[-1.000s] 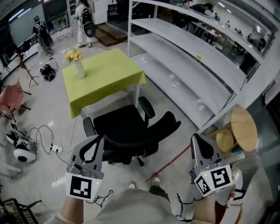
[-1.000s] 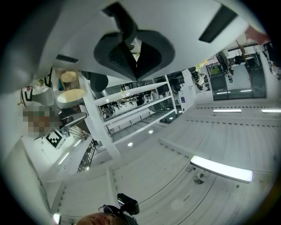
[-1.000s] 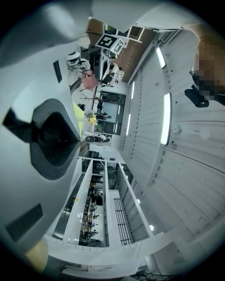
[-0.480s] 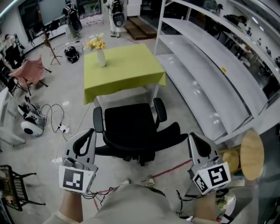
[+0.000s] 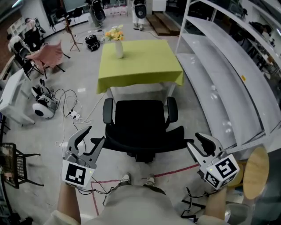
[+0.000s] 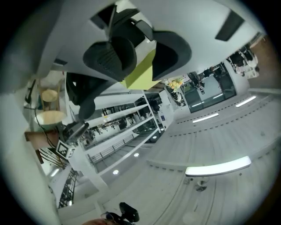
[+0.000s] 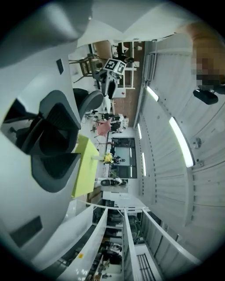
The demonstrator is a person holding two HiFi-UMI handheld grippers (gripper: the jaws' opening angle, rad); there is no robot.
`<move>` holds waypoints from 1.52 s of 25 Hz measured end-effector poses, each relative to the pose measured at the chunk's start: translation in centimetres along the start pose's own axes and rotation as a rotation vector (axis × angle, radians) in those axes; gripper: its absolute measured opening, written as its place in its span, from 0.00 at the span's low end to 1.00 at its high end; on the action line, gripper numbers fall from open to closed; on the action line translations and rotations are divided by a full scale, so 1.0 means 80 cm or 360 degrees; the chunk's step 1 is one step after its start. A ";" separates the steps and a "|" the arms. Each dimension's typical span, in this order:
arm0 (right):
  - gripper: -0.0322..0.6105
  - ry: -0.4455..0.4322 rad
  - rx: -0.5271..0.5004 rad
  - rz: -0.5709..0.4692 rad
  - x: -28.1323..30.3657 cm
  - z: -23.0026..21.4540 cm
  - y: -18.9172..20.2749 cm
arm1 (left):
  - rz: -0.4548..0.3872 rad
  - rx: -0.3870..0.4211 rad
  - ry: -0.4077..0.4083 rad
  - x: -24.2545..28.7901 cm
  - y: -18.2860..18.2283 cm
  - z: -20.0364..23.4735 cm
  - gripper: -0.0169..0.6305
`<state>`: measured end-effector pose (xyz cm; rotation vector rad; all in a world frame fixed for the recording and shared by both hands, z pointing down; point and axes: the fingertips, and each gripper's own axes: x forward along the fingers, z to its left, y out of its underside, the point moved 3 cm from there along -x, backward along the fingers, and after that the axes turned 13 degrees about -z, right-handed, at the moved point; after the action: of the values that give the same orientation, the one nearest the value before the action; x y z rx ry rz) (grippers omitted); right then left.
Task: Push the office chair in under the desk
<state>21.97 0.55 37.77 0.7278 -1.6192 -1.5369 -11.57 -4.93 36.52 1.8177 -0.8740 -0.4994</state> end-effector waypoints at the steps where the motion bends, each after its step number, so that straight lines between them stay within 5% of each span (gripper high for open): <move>1: 0.33 -0.0048 -0.0026 0.0039 0.001 0.000 0.005 | 0.0026 0.0065 0.0051 0.000 0.006 -0.003 0.39; 8: 0.40 -0.0346 -0.0180 0.0357 0.015 0.006 0.048 | 0.0345 0.0249 0.0472 0.001 0.062 -0.042 0.50; 18: 0.47 -0.0510 -0.0308 0.0640 0.033 0.028 0.112 | 0.0629 0.0358 0.0736 0.011 0.136 -0.091 0.52; 25: 0.46 -0.0581 -0.0372 0.0797 0.051 0.040 0.156 | 0.0846 0.0376 0.0717 0.016 0.190 -0.095 0.44; 30: 0.35 -0.0539 -0.0417 0.0879 0.056 0.029 0.183 | 0.0835 0.0449 0.0686 0.019 0.196 -0.097 0.41; 38: 0.37 -0.0599 -0.0437 0.0894 0.062 0.018 0.191 | 0.0812 0.0428 0.0684 0.026 0.199 -0.094 0.42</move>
<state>19.64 -1.11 53.63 -0.1745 -1.6401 -1.4746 -10.45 -5.42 54.23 1.7517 -1.0824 0.3354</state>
